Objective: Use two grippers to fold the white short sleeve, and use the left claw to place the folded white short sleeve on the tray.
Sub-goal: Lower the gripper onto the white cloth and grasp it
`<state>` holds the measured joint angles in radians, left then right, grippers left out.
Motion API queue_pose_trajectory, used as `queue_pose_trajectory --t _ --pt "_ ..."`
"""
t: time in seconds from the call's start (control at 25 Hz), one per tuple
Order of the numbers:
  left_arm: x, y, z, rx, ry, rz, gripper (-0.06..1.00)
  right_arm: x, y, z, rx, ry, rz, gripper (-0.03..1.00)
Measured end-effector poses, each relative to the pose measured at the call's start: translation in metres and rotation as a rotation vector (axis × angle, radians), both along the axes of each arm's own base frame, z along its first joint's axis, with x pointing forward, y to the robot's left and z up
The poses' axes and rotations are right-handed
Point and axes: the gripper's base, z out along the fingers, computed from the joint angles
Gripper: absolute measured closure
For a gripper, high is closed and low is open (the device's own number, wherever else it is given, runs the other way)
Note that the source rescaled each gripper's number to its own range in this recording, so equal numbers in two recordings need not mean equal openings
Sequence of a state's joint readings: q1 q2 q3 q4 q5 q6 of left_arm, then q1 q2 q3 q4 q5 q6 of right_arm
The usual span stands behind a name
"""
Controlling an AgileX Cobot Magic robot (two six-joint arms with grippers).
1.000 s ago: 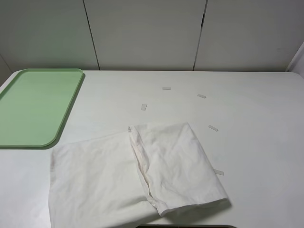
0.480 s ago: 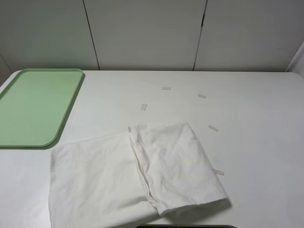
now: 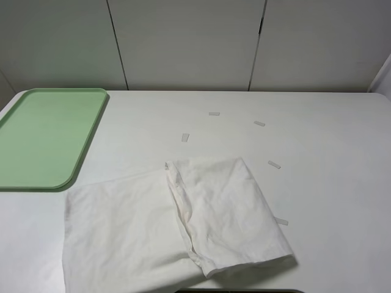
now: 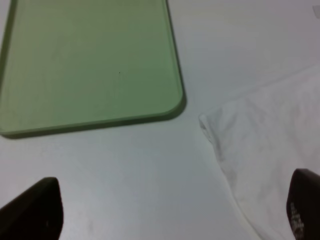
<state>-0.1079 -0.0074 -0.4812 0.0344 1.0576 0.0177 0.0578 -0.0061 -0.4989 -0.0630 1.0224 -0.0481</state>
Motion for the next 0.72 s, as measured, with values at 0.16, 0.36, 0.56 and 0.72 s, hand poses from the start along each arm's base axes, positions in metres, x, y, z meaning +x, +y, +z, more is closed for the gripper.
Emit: queue_pose_trajectory --t 0.16,0.36,0.56,0.72 --pt "0.0 0.0 0.0 0.0 0.0 0.0 0.06 0.0 0.002 0.0 0.02 0.001 0.013 -0.03" --pt "0.0 0.0 0.0 0.001 -0.001 0.001 0.06 0.0 0.004 0.0 0.038 0.002 0.026 -0.03" --pt "0.0 0.0 0.0 0.001 -0.001 0.001 0.06 -0.001 0.007 0.007 0.086 -0.045 0.052 -0.03" --pt "0.0 0.0 0.0 0.001 -0.001 0.001 0.06 0.0 0.009 0.017 0.088 -0.132 0.074 -0.03"
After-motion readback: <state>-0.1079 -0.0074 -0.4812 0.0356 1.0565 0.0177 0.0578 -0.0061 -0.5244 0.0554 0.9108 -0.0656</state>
